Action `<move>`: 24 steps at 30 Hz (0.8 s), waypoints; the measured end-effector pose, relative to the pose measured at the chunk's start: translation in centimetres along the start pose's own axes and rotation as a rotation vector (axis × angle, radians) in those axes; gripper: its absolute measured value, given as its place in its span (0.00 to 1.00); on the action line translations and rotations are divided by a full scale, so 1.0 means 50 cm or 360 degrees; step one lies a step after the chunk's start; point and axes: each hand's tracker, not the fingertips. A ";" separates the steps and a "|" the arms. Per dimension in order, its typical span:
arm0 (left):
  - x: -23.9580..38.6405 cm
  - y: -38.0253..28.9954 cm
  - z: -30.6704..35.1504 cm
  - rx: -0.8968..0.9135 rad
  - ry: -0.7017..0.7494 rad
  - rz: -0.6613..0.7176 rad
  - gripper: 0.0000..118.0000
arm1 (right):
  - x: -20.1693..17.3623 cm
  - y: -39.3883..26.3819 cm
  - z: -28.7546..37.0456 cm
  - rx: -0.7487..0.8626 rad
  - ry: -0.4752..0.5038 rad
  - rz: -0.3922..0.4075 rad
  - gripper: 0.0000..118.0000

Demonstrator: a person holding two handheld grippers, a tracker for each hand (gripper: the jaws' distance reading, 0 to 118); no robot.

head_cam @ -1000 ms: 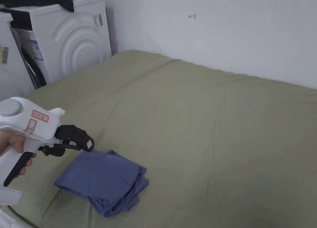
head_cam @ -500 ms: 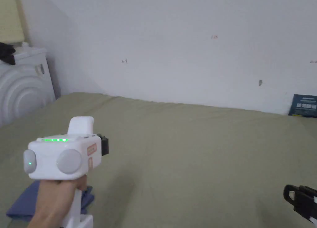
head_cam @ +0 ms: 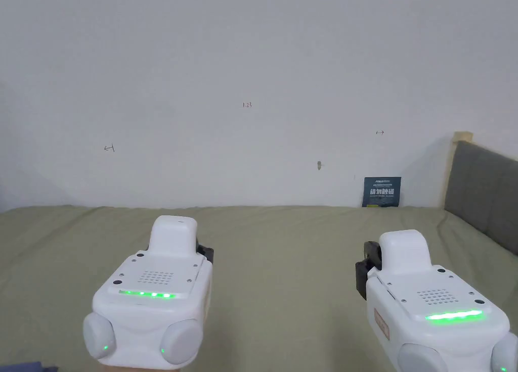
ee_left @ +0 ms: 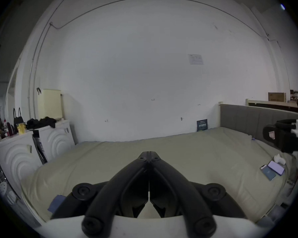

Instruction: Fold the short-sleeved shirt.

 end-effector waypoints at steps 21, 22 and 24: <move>-0.027 -0.012 0.015 -0.0110 0.0012 0.0059 0.72 | 0.017 0.005 0.000 0.0003 -0.0017 -0.0021 0.79; -0.035 -0.015 0.017 -0.0179 0.0003 0.0050 1.00 | 0.020 0.001 -0.006 -0.0030 -0.0034 -0.0021 1.00; -0.039 -0.012 0.032 -0.0070 0.0002 0.0006 1.00 | 0.022 -0.010 0.041 0.0043 -0.0017 -0.0007 1.00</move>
